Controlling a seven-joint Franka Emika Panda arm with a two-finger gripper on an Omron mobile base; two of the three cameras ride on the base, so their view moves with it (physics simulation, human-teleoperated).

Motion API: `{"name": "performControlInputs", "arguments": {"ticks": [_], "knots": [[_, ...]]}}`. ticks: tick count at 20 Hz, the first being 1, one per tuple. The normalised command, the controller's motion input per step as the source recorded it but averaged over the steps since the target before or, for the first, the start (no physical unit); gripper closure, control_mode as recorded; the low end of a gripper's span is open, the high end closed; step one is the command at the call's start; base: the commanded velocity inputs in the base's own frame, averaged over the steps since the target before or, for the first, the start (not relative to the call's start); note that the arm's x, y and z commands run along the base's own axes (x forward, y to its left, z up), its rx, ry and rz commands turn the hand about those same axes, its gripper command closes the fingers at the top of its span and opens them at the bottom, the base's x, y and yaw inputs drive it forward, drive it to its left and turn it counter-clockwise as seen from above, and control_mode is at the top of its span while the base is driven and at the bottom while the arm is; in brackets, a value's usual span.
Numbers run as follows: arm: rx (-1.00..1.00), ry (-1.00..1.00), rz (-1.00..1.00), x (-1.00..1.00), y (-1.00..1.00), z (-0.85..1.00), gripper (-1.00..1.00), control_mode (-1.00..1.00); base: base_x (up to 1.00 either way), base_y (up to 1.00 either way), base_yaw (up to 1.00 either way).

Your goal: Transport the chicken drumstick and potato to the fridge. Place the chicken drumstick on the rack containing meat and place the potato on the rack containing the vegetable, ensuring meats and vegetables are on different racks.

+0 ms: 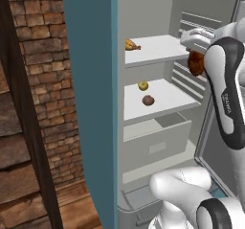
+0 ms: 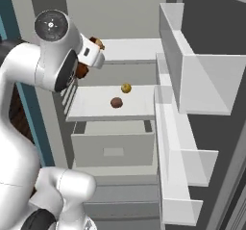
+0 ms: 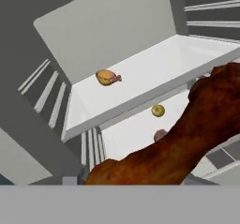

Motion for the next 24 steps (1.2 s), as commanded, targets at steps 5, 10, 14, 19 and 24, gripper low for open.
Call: {"name": "performControlInputs", "arguments": {"ticks": [5, 10, 14, 19, 24], "knots": [[0.0, 0.06, 0.05, 1.0, -0.05, -0.15, 1.0, -1.0, 0.0, 0.0, 0.0], [0.0, 0.07, 0.04, 1.0, 0.0, -0.23, 1.0, -1.0, 0.0, 0.0, 0.0], [0.0, 0.03, 0.05, 1.0, -0.08, -0.22, 1.0, -1.0, 0.0, 0.0, 0.0], [0.01, 0.0, 0.09, 1.0, -0.24, -0.23, 1.0, -1.0, 0.0, 0.0, 0.0], [0.0, 0.0, 0.06, 1.0, -0.11, -0.08, 1.0, -1.0, 0.0, 0.0, 0.0]]}}
